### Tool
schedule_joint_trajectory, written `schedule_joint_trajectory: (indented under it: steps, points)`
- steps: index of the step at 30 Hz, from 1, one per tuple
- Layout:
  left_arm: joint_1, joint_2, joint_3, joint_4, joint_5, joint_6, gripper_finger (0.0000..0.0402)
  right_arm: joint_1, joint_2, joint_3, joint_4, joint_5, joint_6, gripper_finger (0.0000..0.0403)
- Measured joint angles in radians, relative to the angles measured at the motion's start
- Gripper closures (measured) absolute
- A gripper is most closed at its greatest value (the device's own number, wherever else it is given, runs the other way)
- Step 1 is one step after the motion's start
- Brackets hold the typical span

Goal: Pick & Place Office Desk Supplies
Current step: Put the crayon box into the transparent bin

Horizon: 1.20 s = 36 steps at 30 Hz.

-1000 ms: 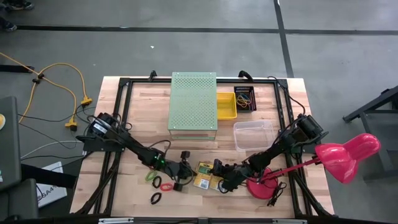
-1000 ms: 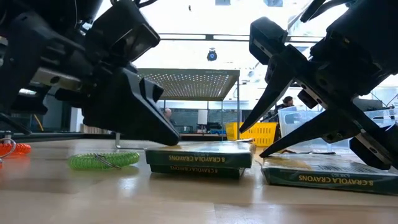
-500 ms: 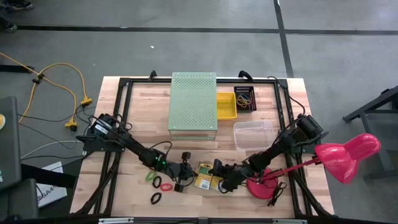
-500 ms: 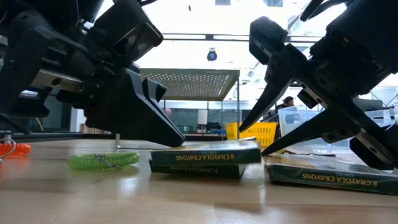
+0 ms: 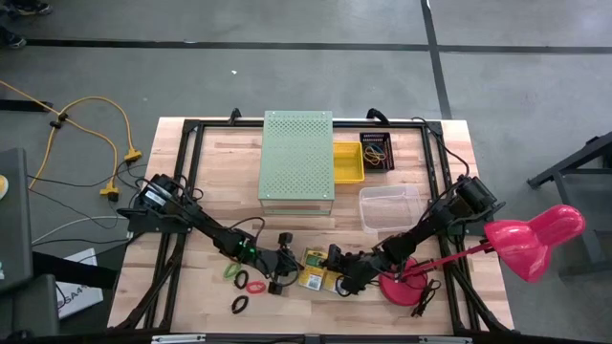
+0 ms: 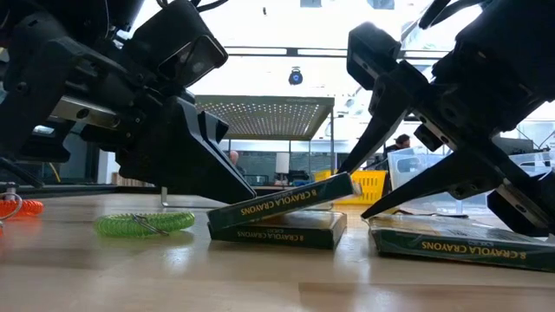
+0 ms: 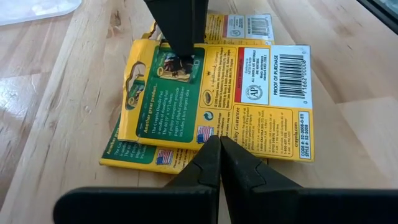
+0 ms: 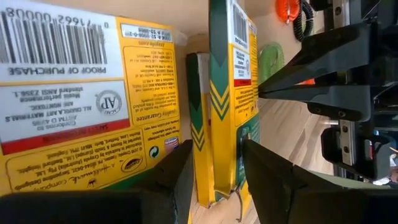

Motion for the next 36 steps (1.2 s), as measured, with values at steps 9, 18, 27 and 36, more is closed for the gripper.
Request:
schedule_joint_trajectory:
  steps: [9,18,27,36]
  points:
    - [0.000,0.000,-0.001,0.003,0.001,0.000,0.0401,-0.011,0.001,0.000,0.053,-0.008,0.001,0.0276]
    - [0.000,0.000,-0.002,0.003,0.002,0.001,0.0401,-0.013,0.004,-0.001,0.131,0.005,-0.031,0.0276]
    - [0.000,0.001,-0.002,0.009,0.002,0.001,0.0401,-0.013,0.005,-0.001,0.157,0.020,-0.034,0.0276]
    - [0.000,0.002,-0.002,0.013,0.002,0.001,0.0401,-0.014,0.005,-0.001,0.157,0.020,-0.035,0.0320]
